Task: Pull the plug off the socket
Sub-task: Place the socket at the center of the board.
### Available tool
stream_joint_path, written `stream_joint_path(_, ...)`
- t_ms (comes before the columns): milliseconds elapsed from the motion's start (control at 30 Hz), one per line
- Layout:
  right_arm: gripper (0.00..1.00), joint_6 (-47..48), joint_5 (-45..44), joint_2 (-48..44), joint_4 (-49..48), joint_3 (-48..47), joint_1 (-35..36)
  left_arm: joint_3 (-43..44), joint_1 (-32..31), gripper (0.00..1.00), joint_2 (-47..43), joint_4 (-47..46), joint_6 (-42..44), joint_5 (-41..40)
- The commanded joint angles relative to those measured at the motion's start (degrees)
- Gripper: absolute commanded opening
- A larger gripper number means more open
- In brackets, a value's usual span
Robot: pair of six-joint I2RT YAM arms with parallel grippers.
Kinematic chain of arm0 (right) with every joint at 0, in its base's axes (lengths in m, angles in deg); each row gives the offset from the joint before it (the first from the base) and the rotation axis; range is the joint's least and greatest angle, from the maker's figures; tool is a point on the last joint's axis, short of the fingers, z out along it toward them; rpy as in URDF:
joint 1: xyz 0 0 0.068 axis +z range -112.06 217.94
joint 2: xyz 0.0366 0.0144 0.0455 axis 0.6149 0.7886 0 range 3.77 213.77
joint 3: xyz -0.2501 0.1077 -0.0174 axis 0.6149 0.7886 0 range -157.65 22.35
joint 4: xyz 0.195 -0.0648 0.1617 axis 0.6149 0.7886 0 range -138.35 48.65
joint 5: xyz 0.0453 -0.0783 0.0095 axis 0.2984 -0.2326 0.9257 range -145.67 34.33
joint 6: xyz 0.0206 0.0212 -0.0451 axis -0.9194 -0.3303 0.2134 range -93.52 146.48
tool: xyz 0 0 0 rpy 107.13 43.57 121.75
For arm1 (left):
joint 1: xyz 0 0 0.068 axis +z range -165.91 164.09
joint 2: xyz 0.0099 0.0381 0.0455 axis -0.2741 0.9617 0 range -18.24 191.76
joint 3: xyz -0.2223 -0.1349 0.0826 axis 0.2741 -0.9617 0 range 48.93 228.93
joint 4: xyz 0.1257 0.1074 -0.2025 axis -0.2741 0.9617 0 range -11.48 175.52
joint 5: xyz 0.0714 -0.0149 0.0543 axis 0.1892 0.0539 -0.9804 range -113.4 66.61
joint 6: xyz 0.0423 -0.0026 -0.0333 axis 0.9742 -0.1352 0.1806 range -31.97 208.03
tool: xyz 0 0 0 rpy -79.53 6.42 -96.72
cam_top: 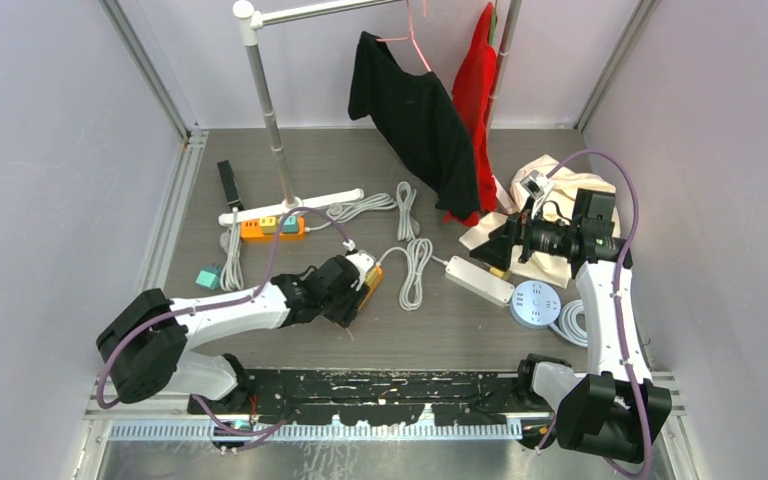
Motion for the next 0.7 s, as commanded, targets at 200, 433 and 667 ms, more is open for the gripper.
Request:
stream_joint_path(200,1.00,-1.0,1.1,0.2,-3.0,0.4,0.0,8.9,-0.4,0.03,5.5,13.0,-5.4,-3.5)
stream_joint_path(433,1.00,-1.0,1.2,-0.1,-3.0,0.4,-0.1,8.5,-0.4,0.48,5.8,8.4,-4.2,2.5)
stream_joint_path(667,1.00,-0.9,1.4,-0.2,-3.0,0.4,0.0,5.8,-0.4,0.78,-0.2,4.2,-2.7,5.7)
